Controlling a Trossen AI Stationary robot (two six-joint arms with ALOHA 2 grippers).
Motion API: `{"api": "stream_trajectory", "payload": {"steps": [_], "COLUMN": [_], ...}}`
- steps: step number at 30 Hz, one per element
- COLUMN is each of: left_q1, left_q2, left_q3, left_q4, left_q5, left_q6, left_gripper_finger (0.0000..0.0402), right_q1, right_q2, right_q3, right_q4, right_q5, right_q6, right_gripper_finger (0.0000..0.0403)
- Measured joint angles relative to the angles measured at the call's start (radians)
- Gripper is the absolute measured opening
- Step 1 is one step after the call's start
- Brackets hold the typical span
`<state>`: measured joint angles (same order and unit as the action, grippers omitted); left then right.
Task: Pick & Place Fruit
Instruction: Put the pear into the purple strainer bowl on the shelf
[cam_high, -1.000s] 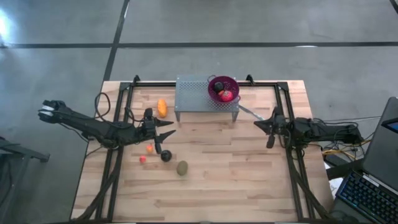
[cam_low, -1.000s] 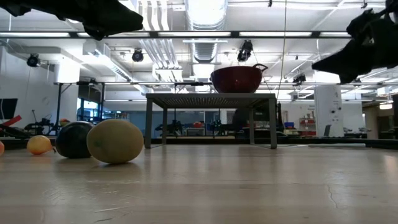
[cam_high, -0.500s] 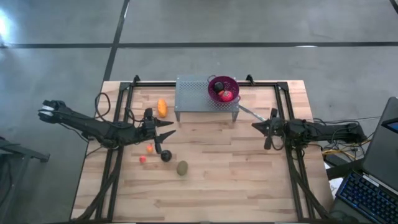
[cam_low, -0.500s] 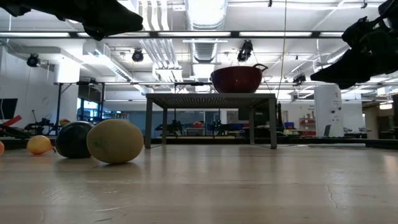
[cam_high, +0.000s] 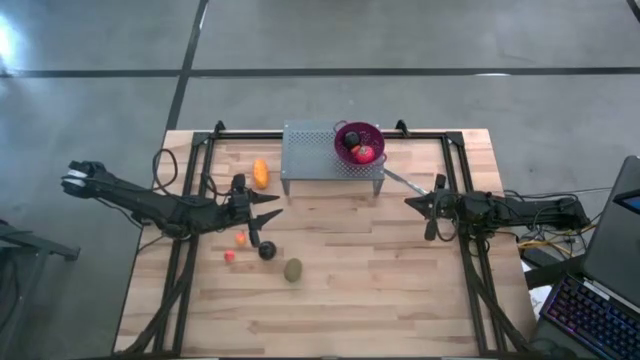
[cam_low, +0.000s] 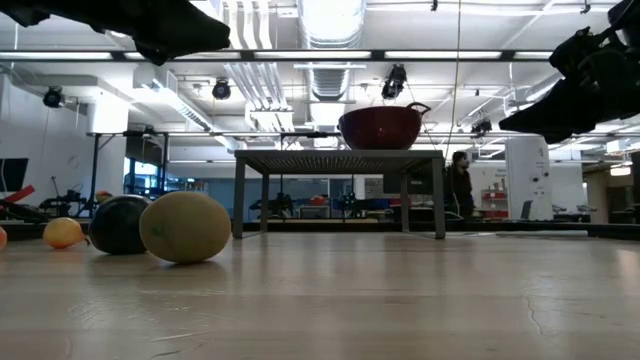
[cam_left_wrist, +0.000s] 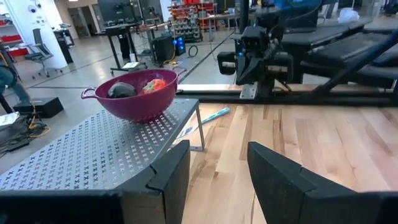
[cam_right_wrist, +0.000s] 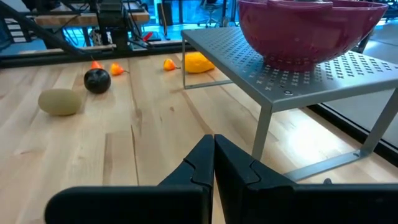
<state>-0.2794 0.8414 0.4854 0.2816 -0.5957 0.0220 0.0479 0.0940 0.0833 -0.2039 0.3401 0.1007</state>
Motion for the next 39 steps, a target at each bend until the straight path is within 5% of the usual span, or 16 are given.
{"api": "stream_trajectory", "payload": {"steps": [7,10,15,26,39], "left_q1": [0.0,-0.028,-0.116,-0.218,-0.215], "left_q2": [0.006,0.019,0.12,0.445,0.546], "left_q3": [0.004,0.056,0.194,0.349,0.494], "left_q4": [0.138,0.028,-0.318,-0.397,-0.766], "left_q5": [0.082,0.209,0.176,0.15,0.142], "left_q6": [-0.064,0.005,-0.025,-0.157,-0.575], "left_gripper_finger": [0.0168,0.0168,0.0168,0.0172,0.0287], "right_q1": [0.0,0.0,0.0,0.0,0.0], "right_q2": [0.0,0.0,0.0,0.001,0.0], "right_q3": [0.0,0.0,0.0,0.0,0.0], "right_q4": [0.0,0.0,0.0,0.0,0.0], "right_q5": [0.0,0.0,0.0,0.0,0.0], "right_q6": [0.001,0.0,0.001,0.001,0.0], "right_gripper_finger": [0.0008,0.0008,0.0008,0.0008,0.0008]}}
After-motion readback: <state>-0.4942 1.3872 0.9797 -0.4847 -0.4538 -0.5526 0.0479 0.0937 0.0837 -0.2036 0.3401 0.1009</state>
